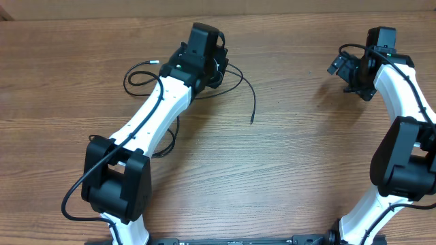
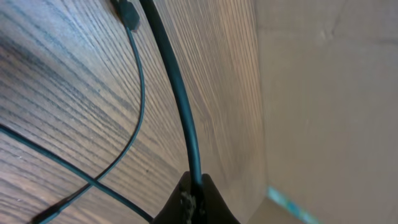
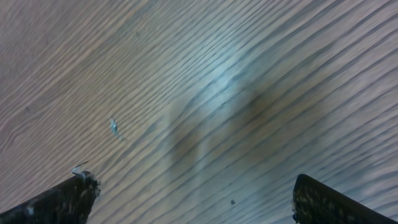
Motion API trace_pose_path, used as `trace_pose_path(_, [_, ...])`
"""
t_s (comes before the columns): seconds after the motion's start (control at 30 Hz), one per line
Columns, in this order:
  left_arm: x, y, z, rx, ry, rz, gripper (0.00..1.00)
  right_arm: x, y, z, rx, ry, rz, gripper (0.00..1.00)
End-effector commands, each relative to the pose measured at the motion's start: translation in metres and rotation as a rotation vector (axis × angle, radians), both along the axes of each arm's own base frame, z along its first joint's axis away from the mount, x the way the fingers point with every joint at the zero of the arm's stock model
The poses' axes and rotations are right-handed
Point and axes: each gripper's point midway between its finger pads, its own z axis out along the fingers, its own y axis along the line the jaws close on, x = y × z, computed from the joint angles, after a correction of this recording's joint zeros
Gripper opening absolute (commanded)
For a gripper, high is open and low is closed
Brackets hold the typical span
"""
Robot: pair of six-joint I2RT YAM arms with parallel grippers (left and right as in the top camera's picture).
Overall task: Untangle cables
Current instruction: 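Bring both grippers toward the center over the remaining cable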
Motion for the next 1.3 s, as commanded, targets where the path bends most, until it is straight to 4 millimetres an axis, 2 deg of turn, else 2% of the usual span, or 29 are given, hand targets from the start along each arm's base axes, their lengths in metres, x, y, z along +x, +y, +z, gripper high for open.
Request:
trace_pose_path(0.0, [0.004,0.002,-0.018,0.035,0.020,0.101,0.11,0.004,0.013,-0.001,0.036,-0.001,0.046,1.00])
trace_pose_path(0.03, [0.003,0.000,-0.021,0.038,0.025,0.097,0.16,0.004,0.015,-0.001,0.042,0.000,0.050,1.00])
trace_pose_path(0.1, [0.001,-0.004,-0.033,0.058,0.041,0.080,0.33,0.002,0.018,-0.002,0.049,0.010,0.056,1.00])
trace_pose_path(0.2, [0.001,-0.004,-0.044,0.112,0.039,0.028,0.81,-0.002,0.020,-0.004,0.053,0.030,0.059,1.00])
trace_pose_path(0.27, [0.002,-0.003,-0.045,0.154,0.023,-0.016,1.00,-0.004,0.021,-0.005,0.054,0.039,0.058,1.00])
trace_pose_path(0.37, [0.007,-0.003,-0.039,0.201,-0.031,-0.091,0.99,-0.006,0.021,-0.006,0.056,0.044,0.059,1.00])
trace_pose_path(0.5, [0.015,-0.012,-0.021,0.214,-0.125,-0.224,1.00,-0.007,0.028,-0.006,0.088,0.046,0.073,1.00])
trace_pose_path(0.73, [0.026,-0.031,0.031,0.200,-0.382,-0.485,0.99,-0.015,0.046,-0.010,0.133,0.080,0.107,1.00])
trace_pose_path(0.87, [0.031,-0.012,0.047,0.256,-0.442,-0.519,1.00,-0.020,0.062,-0.015,0.134,0.104,0.142,1.00])
trace_pose_path(0.97, [0.033,0.008,0.047,0.271,-0.419,-0.496,1.00,-0.021,0.074,-0.018,0.133,0.110,0.168,1.00])
trace_pose_path(1.07, [0.034,0.025,0.040,0.292,-0.384,-0.486,1.00,-0.020,0.085,-0.019,0.131,0.106,0.193,1.00])
trace_pose_path(1.27, [0.025,0.063,0.013,0.369,-0.262,-0.499,1.00,-0.014,0.112,-0.016,0.124,0.078,0.274,1.00])
